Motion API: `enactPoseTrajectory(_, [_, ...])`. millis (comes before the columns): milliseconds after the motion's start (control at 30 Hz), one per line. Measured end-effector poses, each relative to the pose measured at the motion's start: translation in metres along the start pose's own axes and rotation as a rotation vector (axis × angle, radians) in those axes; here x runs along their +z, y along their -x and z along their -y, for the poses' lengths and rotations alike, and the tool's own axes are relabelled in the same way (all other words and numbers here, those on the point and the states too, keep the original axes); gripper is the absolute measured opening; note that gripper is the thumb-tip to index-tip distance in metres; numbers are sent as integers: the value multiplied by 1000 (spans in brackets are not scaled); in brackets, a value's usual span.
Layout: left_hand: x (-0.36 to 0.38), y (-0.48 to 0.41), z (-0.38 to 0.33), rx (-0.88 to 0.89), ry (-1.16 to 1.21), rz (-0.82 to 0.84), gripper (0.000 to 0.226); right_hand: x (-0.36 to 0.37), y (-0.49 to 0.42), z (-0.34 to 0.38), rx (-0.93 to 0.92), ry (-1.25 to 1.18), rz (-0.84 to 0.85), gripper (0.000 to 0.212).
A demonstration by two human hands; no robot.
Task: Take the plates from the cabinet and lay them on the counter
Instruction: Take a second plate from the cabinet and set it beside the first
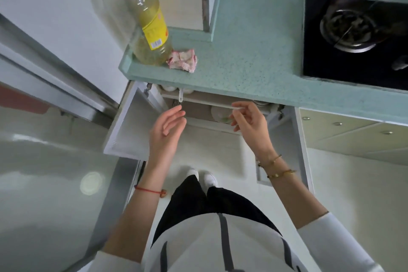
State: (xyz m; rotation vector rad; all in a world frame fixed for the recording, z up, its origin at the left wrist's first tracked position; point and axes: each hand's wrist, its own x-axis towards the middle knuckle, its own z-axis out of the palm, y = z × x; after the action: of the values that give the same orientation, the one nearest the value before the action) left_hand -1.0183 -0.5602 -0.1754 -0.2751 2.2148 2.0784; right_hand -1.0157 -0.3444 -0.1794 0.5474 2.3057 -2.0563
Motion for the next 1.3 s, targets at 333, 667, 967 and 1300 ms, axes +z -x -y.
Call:
enactPoseTrajectory(333, [1, -86, 43, -33, -67, 198, 30, 27, -38, -53, 87, -34, -215, 16])
enactPoseTrajectory(667, [35, -154, 170, -9, -101, 265, 28, 54, -104, -182, 61, 12, -259, 17])
enactPoseTrajectory(967, [75, -249, 363, 31, -167, 272, 29, 68, -194, -389, 23, 42, -283, 14])
enactPoseTrajectory(1300, [119, -364, 556, -55, -190, 273, 30, 84, -319, -574, -2, 186, -283, 12])
